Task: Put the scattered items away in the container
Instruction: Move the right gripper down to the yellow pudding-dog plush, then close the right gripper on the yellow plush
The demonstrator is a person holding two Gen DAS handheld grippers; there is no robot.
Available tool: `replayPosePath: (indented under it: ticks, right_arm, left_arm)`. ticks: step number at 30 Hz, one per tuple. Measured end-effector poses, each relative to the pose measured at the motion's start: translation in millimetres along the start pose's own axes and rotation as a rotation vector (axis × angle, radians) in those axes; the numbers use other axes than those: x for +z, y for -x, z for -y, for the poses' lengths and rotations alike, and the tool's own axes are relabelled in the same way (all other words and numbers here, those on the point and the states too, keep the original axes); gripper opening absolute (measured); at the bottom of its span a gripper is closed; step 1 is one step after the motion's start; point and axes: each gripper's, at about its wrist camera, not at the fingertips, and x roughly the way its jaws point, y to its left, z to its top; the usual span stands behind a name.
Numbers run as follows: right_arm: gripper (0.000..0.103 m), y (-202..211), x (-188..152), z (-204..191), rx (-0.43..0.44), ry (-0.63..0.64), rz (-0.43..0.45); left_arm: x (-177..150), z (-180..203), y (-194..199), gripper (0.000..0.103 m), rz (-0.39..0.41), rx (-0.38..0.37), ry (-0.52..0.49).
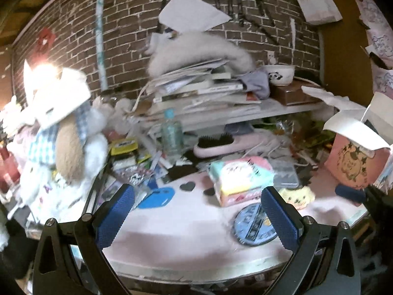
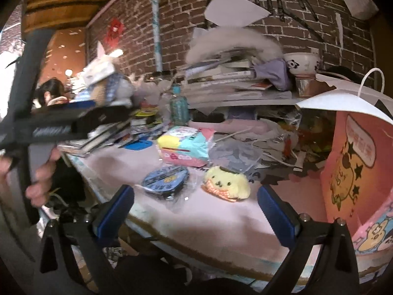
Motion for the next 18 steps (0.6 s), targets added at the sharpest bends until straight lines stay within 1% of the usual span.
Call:
replayPosePath:
  ticks: [1,3,6,10,14,18]
  right_arm:
    - [0.091,-4.5,1.4,-0.1,-0.026,0.001,-0.007]
    - [0.087,-11.8,3.1,-0.3,-0.073,0.005,-0.023]
    - [0.085,-22.9,5.3,4.5,-0.124,-0.017,-0.043]
    - [0.079,-38.6,9.2,9.8,-0.188,-0.036,-0.063]
    - [0.078,-59.0,10.0,12.6,-0.248,-0.047,-0.102]
    - [0.078,-74.0,8.6,13.7,-0.284,-0.052,-0.128]
  left_arm:
    - [-2.4,-2.1,-0.6,0.103,-0.003,-0.005,0.010]
    - [-7.6,-5.8,-1.2,0.103,-0.009,-0.021,0.030]
    - [-13.8,-9.4,-2.0,0.103,-0.016,-0.035,0.051]
    - [-17.9,-7.9,-3.0,0.103,-0.023,-0.045,0.056]
    - [-19.3,-7.4,-2.5,0.103,-0.021,-0.051,0.056]
    - [-21.2,-6.6,-2.7,0.103,-0.026,-0.053,0.052]
